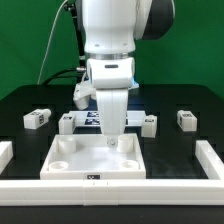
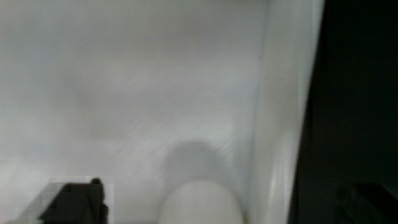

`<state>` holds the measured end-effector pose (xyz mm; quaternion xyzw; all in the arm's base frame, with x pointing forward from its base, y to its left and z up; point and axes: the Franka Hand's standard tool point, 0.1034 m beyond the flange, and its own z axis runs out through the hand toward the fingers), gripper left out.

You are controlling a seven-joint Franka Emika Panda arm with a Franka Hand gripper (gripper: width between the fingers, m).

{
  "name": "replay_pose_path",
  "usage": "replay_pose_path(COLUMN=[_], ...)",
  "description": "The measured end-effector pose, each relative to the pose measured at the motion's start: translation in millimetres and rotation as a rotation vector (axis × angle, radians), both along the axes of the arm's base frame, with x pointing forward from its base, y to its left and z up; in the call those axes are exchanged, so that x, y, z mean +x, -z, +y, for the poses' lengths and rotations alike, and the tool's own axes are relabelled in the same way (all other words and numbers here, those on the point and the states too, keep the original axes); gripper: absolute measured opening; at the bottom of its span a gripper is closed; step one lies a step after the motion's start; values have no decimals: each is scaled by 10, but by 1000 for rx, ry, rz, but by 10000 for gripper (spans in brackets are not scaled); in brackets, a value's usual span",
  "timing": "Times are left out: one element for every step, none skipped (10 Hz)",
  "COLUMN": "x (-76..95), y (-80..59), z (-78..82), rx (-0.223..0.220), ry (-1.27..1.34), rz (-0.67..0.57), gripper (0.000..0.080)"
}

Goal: Assemble one leg

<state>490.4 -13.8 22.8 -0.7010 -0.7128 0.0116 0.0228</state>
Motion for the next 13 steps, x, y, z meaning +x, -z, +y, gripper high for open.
replay_pose_path(x=[-40, -49, -69, -85, -93, -92, -94, -95, -96, -97, -88, -81, -80], y=[31, 71, 118, 149, 166, 169, 169, 170, 171, 172, 165, 162, 162], z=[-32, -60, -88, -93, -90, -92, -91, -91, -91, -91, -91, -91, -91], rx=[1, 3, 5, 6, 6, 6, 6, 7, 7, 7, 7, 7, 7], ry=[7, 15, 22, 24, 28, 29, 29, 29, 29, 29, 29, 29, 29], rz=[4, -2, 3, 8, 11, 11, 12, 12, 12, 12, 8, 5, 5], gripper=[650, 650, 650, 650, 650, 563, 428, 428, 241, 76, 76, 58, 58])
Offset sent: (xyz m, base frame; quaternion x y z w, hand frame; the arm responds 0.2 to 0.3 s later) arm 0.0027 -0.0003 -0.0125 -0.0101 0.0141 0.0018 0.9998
